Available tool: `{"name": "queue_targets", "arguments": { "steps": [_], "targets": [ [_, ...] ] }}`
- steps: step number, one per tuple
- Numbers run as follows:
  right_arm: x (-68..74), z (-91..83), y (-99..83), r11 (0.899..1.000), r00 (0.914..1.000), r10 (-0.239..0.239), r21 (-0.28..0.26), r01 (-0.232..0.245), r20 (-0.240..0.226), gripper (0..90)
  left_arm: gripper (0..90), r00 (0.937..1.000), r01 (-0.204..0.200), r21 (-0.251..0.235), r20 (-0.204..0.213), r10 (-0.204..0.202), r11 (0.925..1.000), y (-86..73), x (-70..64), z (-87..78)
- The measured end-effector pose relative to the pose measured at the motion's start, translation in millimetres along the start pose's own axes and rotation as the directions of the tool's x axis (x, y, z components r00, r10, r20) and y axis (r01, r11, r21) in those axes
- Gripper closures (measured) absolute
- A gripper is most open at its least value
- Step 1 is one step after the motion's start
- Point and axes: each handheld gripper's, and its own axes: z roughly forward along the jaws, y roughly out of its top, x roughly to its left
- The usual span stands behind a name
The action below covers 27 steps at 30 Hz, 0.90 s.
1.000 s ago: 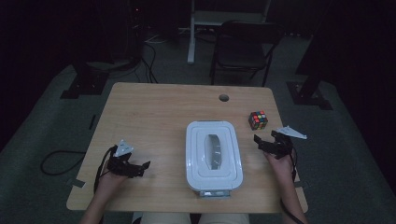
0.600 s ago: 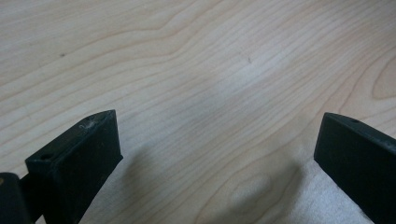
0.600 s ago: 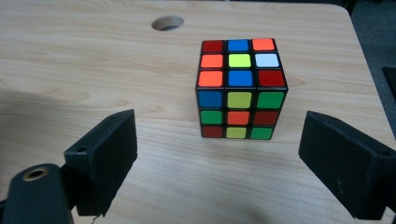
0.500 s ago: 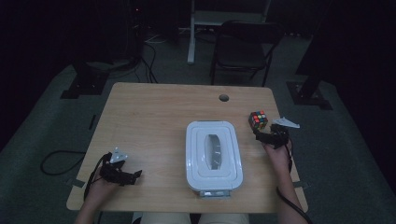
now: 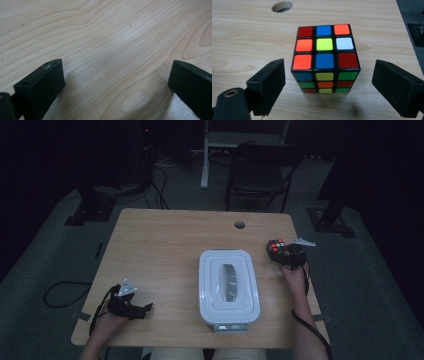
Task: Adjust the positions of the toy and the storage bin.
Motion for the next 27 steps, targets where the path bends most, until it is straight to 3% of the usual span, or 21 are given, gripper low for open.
{"name": "queue_targets", "arguments": {
  "steps": [4, 8, 13, 17, 19, 27],
  "targets": [
    [0.6, 7.4, 1.5, 1.000, 0.9998, -0.014, 0.022, 0.014, 0.014, 12.9, 1.4, 1.0000, 0.006, -0.001, -0.006, -0.006, 1.0000, -0.3, -1.0, -0.2],
    [-1.7, 12.3, 2.5, 0.999, 1.0000, 0.001, 0.047, -0.002, 0.003, 16.4, 1.4, 1.0000, 0.006, 0.000, -0.006, -0.006, 1.0000, -0.6, -2.3, -0.5],
    [-0.3, 19.8, 2.3, 0.994, 0.9998, -0.018, 0.105, 0.017, 0.008, 22.1, 1.3, 1.0000, 0.004, 0.001, -0.006, -0.004, 1.0000, -0.8, -2.5, -0.8],
    [1.4, 21.6, 0.5, 0.993, 0.9998, -0.021, 0.118, 0.022, -0.007, 32.3, 1.4, 1.0000, 0.004, 0.001, -0.006, -0.004, 1.0000, -0.8, -2.5, -0.8],
    [2.7, 20.5, 0.3, 0.992, 0.9996, -0.029, 0.119, 0.029, 0.002, 33.4, 1.3, 1.0000, 0.005, 0.001, -0.006, -0.005, 1.0000, -0.8, -2.5, -0.8],
    [4.3, 5.1, -0.6, 0.992, 0.9991, -0.024, 0.126, 0.028, -0.035, 34.0, 1.3, 0.9999, 0.011, 0.001, -0.010, -0.011, 0.9999, -0.9, -2.8, -0.9]
  ]
}}
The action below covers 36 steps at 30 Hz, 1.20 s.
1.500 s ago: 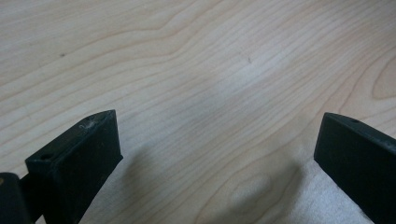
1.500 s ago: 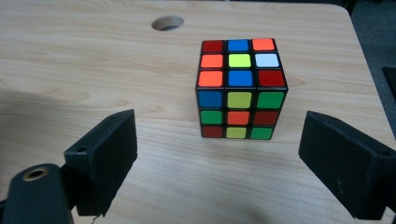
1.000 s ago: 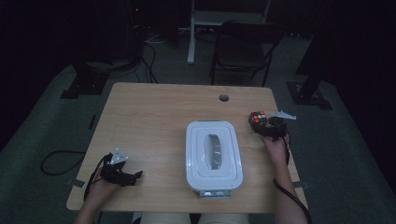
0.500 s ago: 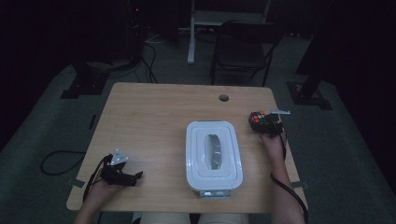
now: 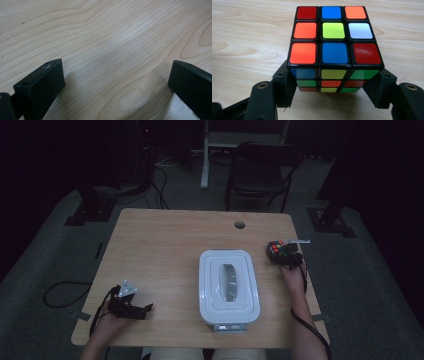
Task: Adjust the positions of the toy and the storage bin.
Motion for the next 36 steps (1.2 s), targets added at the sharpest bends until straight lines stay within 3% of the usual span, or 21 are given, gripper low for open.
{"name": "queue_targets", "arguments": {
  "steps": [3, 9, 18, 23, 30, 36],
  "targets": [
    [0.4, -8.3, -5.0, 1.000, 0.9995, -0.001, -0.023, 0.001, -0.031, 34.0, 1.3, 1.0000, 0.001, 0.000, -0.001, -0.001, 1.0000, 0.0, 0.0, 0.0],
    [3.5, -27.4, -15.4, 0.998, 0.9984, -0.038, -0.051, 0.035, -0.042, 34.0, 1.3, 1.0000, 0.000, 0.000, 0.000, 0.000, 1.0000, 0.0, 0.0, 0.0],
    [14.1, -75.9, -46.1, 0.993, 0.9955, -0.083, -0.093, 0.078, -0.045, 34.0, 1.3, 1.0000, 0.000, 0.001, -0.002, 0.000, 1.0000, 0.7, -0.6, 0.5],
    [17.2, -98.7, -65.8, 0.988, 0.9920, -0.121, -0.100, 0.117, -0.036, 34.1, 1.3, 1.0000, 0.003, -0.002, -0.003, -0.003, 1.0000, 3.3, -2.7, 3.1],
    [15.1, -124.4, -93.8, 0.988, 0.9924, -0.123, -0.100, 0.121, -0.010, 34.1, 1.3, 1.0000, 0.001, -0.003, -0.001, -0.001, 1.0000, 3.4, -2.7, 3.3],
    [15.3, -137.7, -113.4, 0.989, 0.9912, -0.132, -0.062, 0.133, 0.012, 34.1, 1.3, 0.9998, -0.013, -0.003, 0.011, 0.013, 0.9999, 3.6, -2.3, 3.6]
  ]
}}
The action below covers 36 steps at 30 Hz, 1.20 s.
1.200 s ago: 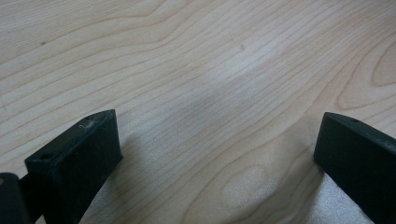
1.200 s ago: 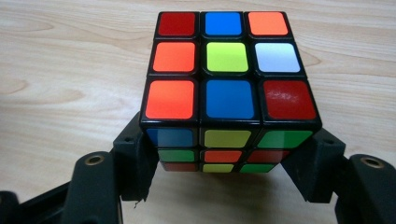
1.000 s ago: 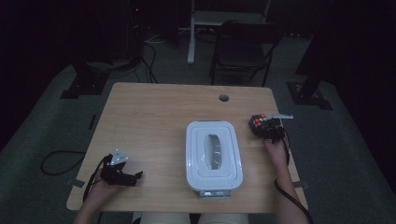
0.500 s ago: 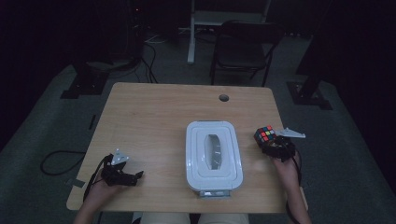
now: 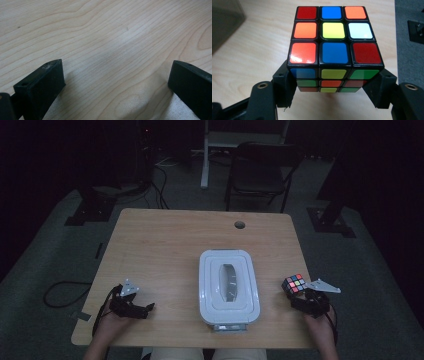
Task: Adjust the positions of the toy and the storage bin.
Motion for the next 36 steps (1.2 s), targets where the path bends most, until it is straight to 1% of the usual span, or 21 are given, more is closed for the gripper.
{"name": "queue_targets", "arguments": {
  "steps": [2, 9, 12, 13, 16, 20, 23, 24, 25, 28, 30, 32, 33, 35, 36],
  "targets": [
    [-0.6, -3.6, -5.0, 1.000, 0.9999, 0.005, 0.010, -0.005, 0.014, 34.1, 1.3, 1.0000, -0.001, 0.000, 0.002, 0.001, 1.0000, 0.1, 0.0, 0.1],
    [-7.7, -14.9, -20.9, 0.999, 0.9992, 0.030, 0.012, -0.031, 0.027, 34.1, 1.4, 1.0000, -0.004, 0.000, 0.004, 0.004, 1.0000, 0.0, -0.1, 0.0],
    [-10.9, -18.1, -24.4, 0.999, 0.9986, 0.049, 0.002, -0.049, 0.018, 34.1, 1.4, 1.0000, -0.005, 0.001, 0.004, 0.005, 1.0000, 0.0, -0.1, 0.0],
    [-10.9, -18.5, -26.2, 0.999, 0.9987, 0.047, 0.003, -0.047, 0.018, 34.1, 1.4, 1.0000, -0.003, 0.000, 0.004, 0.003, 1.0000, 0.0, -0.1, 0.0],
    [-9.1, -16.0, -28.9, 0.999, 0.9990, 0.041, 0.012, -0.041, 0.014, 34.1, 1.4, 1.0000, -0.004, 0.001, 0.004, 0.004, 1.0000, 0.0, -0.1, 0.0],
    [-5.7, -8.0, -29.8, 0.999, 0.9997, 0.023, 0.034, -0.023, 0.011, 34.0, 1.4, 1.0000, -0.005, 0.001, 0.004, 0.005, 1.0000, 0.0, 0.0, 0.0],
    [-0.9, -1.5, -31.1, 0.998, 0.9999, 0.007, 0.057, -0.006, -0.010, 34.0, 1.4, 1.0000, -0.005, 0.001, 0.004, 0.005, 1.0000, 0.0, 0.0, 0.0],
    [-0.3, -0.2, -31.5, 0.998, 1.0000, 0.003, 0.057, -0.002, -0.009, 34.0, 1.4, 1.0000, -0.004, 0.001, 0.004, 0.004, 1.0000, 0.0, -0.1, 0.0],
    [-0.7, 0.6, -31.6, 0.998, 0.9998, 0.013, 0.054, -0.012, -0.016, 34.0, 1.4, 1.0000, -0.004, 0.001, 0.004, 0.004, 1.0000, 0.0, 0.0, 0.0],
    [-1.9, 1.3, -31.6, 0.998, 0.9993, 0.023, 0.055, -0.021, -0.029, 34.0, 1.4, 1.0000, -0.004, 0.001, 0.004, 0.004, 1.0000, 0.0, 0.0, 0.0],
    [-2.8, 2.0, -32.5, 0.997, 0.9984, 0.043, 0.063, -0.041, -0.036, 32.9, 1.4, 1.0000, -0.004, 0.001, 0.004, 0.004, 1.0000, 0.0, -0.1, 0.0],
    [-3.1, 1.1, -32.1, 0.997, 0.9984, 0.046, 0.060, -0.044, -0.033, 27.3, 1.4, 1.0000, -0.004, 0.001, 0.004, 0.004, 1.0000, 0.0, -0.1, 0.0],
    [-3.2, 0.0, -31.5, 0.997, 0.9986, 0.045, 0.057, -0.043, -0.029, 26.1, 1.4, 1.0000, -0.004, 0.001, 0.004, 0.004, 1.0000, 0.0, -0.1, 0.0],
    [-4.0, -4.2, -29.5, 0.998, 0.9986, 0.046, 0.039, -0.045, -0.026, 21.0, 1.4, 1.0000, -0.004, 0.001, 0.004, 0.004, 1.0000, 0.0, -0.1, 0.0],
    [-4.6, -7.1, -28.0, 0.998, 0.9986, 0.048, 0.032, -0.047, -0.022, 21.0, 1.4, 1.0000, -0.004, 0.002, 0.004, 0.004, 1.0000, 0.0, 0.0, -0.1]
  ]
}}
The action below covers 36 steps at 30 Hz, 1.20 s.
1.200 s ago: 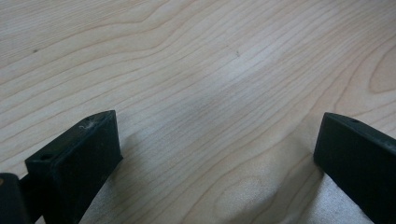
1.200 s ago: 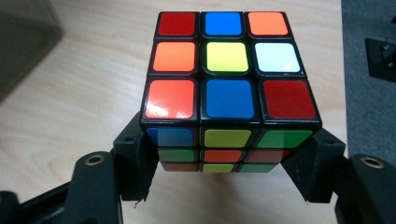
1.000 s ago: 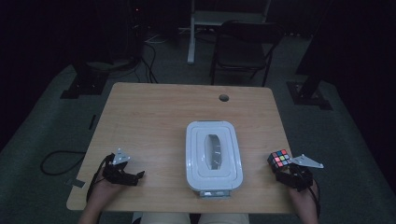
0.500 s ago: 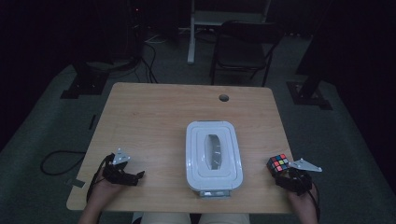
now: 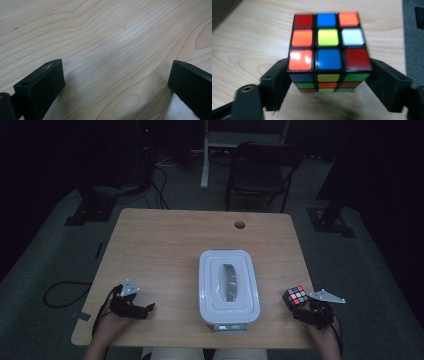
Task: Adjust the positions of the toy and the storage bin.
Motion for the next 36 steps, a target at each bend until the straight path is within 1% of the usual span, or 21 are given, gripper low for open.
{"name": "queue_targets", "arguments": {
  "steps": [2, 4, 6, 9, 12, 14, 15, 16, 17, 18, 19, 20, 22, 24, 26, 28, 29, 30, 31, 33, 36],
  "targets": [
    [-0.8, -6.2, 3.1, 1.000, 0.9999, -0.001, -0.025, 0.001, 0.012, 20.0, 1.4, 1.0000, 0.000, 0.000, 0.000, 0.000, 1.0000, 0.0, 0.0, 0.0],
    [-1.3, -11.5, 6.4, 0.999, 0.9998, -0.007, -0.039, 0.007, 0.021, 19.4, 1.4, 1.0000, 0.000, 0.000, 0.000, 0.000, 1.0000, 0.0, 0.0, 0.0],
    [-1.1, -15.2, 9.6, 0.999, 0.9991, -0.011, -0.052, 0.013, 0.041, 18.6, 1.3, 1.0000, 0.000, 0.000, 0.000, 0.000, 1.0000, 0.0, 0.0, 0.0],
    [-0.9, -19.4, 13.6, 0.997, 0.9994, -0.010, -0.074, 0.012, 0.032, 18.6, 1.4, 1.0000, 0.001, 0.000, 0.000, -0.001, 1.0000, 0.0, 0.0, 0.0],
    [1.4, -25.0, 18.1, 0.994, 0.9999, -0.010, -0.110, 0.011, 0.011, 18.6, 1.4, 1.0000, 0.001, -0.001, 0.000, -0.001, 1.0000, 0.0, -0.1, 0.0],
    [5.2, -28.4, 22.0, 0.991, 0.9996, -0.028, -0.130, 0.027, -0.005, 18.6, 1.4, 1.0000, 0.000, 0.000, 0.000, 0.000, 1.0000, 0.0, 0.0, 0.0],
    [7.8, -29.6, 24.3, 0.989, 0.9993, -0.037, -0.141, 0.036, -0.002, 18.0, 1.4, 1.0000, 0.000, 0.000, 0.000, 0.000, 1.0000, 0.0, 0.0, 0.0],
    [10.1, -30.8, 26.4, 0.987, 0.9991, -0.041, -0.153, 0.039, -0.009, 14.0, 1.4, 1.0000, 0.001, 0.000, 0.000, -0.001, 1.0000, 0.0, -0.1, 0.0],
    [10.1, -30.8, 26.4, 0.987, 0.9991, -0.041, -0.153, 0.039, -0.009, 14.0, 1.4, 1.0000, 0.001, 0.000, 0.000, -0.001, 1.0000, 0.0, -0.1, 0.0],
    [14.0, -31.9, 31.0, 0.985, 0.9976, -0.053, -0.170, 0.045, -0.044, 14.7, 1.4, 1.0000, 0.001, 0.000, 0.000, -0.001, 1.0000, 0.0, -0.1, 0.0],
    [16.4, -31.9, 33.4, 0.984, 0.9986, -0.042, -0.177, 0.035, -0.033, 16.2, 1.4, 1.0000, 0.001, 0.000, 0.000, -0.001, 1.0000, 0.0, -0.1, 0.0],
    [18.7, -31.5, 35.7, 0.983, 0.9983, -0.044, -0.180, 0.037, -0.037, 16.2, 1.4, 1.0000, 0.000, 0.000, 0.000, 0.000, 1.0000, 0.0, 0.0, 0.0],
    [24.9, -30.0, 39.0, 0.980, 0.9969, -0.067, -0.192, 0.058, -0.041, 16.2, 1.4, 1.0000, 0.001, 0.000, 0.000, -0.001, 1.0000, 0.0, -0.1, 0.0],
    [33.0, -27.0, 40.9, 0.975, 0.9949, -0.098, -0.204, 0.091, -0.023, 16.2, 1.4, 1.0000, 0.001, 0.000, 0.000, -0.001, 1.0000, 0.0, -0.1, 0.0],
    [40.2, -22.3, 42.2, 0.970, 0.9921, -0.123, -0.214, 0.116, -0.023, 16.2, 1.4, 1.0000, 0.000, 0.000, 0.000, 0.000, 1.0000, 0.0, -0.1, 0.0],
    [46.7, -16.9, 42.5, 0.965, 0.9884, -0.146, -0.225, 0.133, -0.041, 16.1, 1.4, 1.0000, 0.001, 0.000, 0.000, -0.001, 1.0000, 0.0, -0.1, 0.0],
    [49.7, -14.2, 42.7, 0.964, 0.9850, -0.161, -0.225, 0.143, -0.062, 16.1, 1.4, 1.0000, 0.000, 0.000, 0.000, 0.000, 1.0000, 0.0, -0.1, 0.0],
    [52.7, -11.2, 42.3, 0.960, 0.9805, -0.180, -0.232, 0.157, -0.079, 15.4, 1.4, 1.0000, 0.001, 0.000, 0.000, -0.001, 1.0000, 0.0, -0.1, 0.0],
    [56.0, -8.4, 41.9, 0.959, 0.9777, -0.193, -0.228, 0.170, -0.083, 14.7, 1.4, 1.0000, 0.001, 0.000, 0.000, -0.001, 1.0000, 0.0, -0.1, 0.0],
    [61.5, -3.4, 40.8, 0.960, 0.9752, -0.199, -0.221, 0.174, -0.096, 14.8, 1.4, 1.0000, 0.001, 0.000, 0.000, -0.001, 1.0000, 0.0, -0.1, 0.0],
    [67.4, 5.7, 37.3, 0.968, 0.9709, -0.189, -0.196, 0.158, -0.148, 14.8, 1.4, 1.0000, 0.001, -0.001, 0.000, -0.001, 1.0000, 0.0, -0.1, 0.0]
  ]
}}
